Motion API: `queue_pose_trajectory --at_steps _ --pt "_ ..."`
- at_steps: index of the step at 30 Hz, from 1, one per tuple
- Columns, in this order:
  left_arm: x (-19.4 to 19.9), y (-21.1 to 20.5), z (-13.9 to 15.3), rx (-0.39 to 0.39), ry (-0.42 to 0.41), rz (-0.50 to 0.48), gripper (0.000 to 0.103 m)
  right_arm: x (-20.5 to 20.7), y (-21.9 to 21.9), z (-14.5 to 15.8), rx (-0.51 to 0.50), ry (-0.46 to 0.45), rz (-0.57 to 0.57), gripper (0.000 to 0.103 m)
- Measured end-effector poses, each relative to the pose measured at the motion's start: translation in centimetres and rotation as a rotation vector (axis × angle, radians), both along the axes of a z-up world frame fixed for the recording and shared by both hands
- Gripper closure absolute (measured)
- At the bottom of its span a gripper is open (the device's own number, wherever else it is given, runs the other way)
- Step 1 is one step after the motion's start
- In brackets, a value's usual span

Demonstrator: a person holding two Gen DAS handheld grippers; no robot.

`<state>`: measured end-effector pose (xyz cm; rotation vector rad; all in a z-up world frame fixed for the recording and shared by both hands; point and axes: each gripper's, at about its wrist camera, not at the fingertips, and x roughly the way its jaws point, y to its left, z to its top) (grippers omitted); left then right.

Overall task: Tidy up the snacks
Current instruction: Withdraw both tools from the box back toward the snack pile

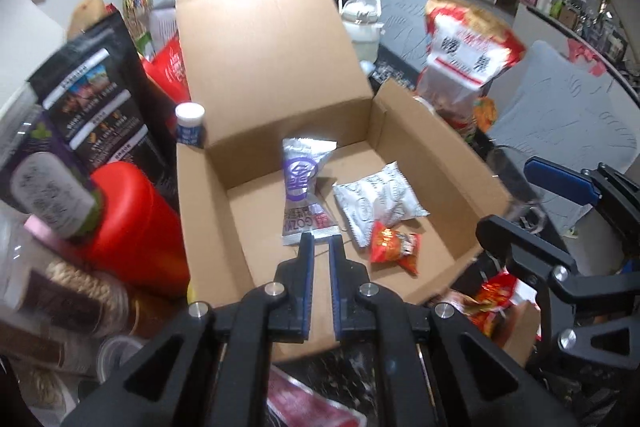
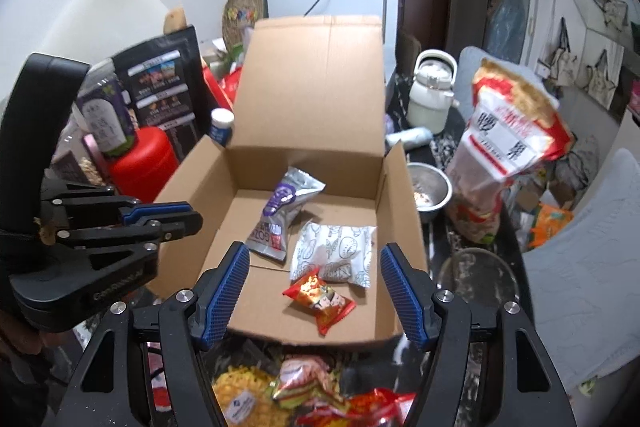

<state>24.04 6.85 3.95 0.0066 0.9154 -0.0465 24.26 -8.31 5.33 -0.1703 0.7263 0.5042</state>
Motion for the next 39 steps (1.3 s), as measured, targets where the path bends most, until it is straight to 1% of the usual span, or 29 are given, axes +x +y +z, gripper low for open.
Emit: queue_pose_trajectory --at_steps 2,6,9,12,17,18,20,24,26,30,35,39 --pt "-1.2 -0.2 1.0 0.006 -0.034 -0.006 0.096 -1.2 -0.5 0.9 0.008 -0.020 -0.003 0.034" --pt "-4.4 -0.6 3.1 -0.015 -0.114 -0.011 0.096 -3.5 -1.5 2.5 0.032 -0.067 -0.011 0.034" --pt "-6.5 -1.0 4.2 -0.009 -0.164 -0.005 0.096 -5.4 -2.2 3.7 0.054 -0.102 -0.011 0.030" --pt "-8.5 -1.3 5.2 -0.006 -0.199 -0.002 0.096 -7.3 -2.8 4.8 0.067 -0.141 -0.008 0.030" --pt "-11.3 -1.8 6.2 -0.016 -0.240 -0.010 0.096 -10.2 -3.3 6.1 0.076 -0.186 -0.005 0.029" --pt "-11.9 -2.0 6.3 -0.016 -0.247 -0.015 0.096 -10.8 -3.4 6.3 0.078 -0.192 -0.004 0.028" --pt "-13.0 -2.3 6.6 -0.006 -0.267 -0.023 0.096 -11.9 -3.6 6.5 0.081 -0.202 -0.007 0.026" --pt "-15.1 -2.9 7.1 0.017 -0.316 -0.037 0.096 -14.1 -4.1 6.9 0.081 -0.224 -0.013 0.026" --pt "-15.8 -3.1 7.1 0.017 -0.323 -0.043 0.096 -14.9 -4.4 6.9 0.081 -0.231 -0.016 0.025" --pt "-16.9 -3.6 6.7 0.018 -0.311 -0.049 0.096 -16.7 -5.4 6.5 0.089 -0.229 -0.030 0.025" --pt "-17.7 -4.5 4.9 0.008 -0.257 -0.080 0.096 -18.2 -6.9 5.2 0.084 -0.207 -0.066 0.024" --pt "-17.2 -5.1 2.5 -0.021 -0.192 -0.105 0.096 -18.7 -8.0 3.5 0.083 -0.167 -0.101 0.024"
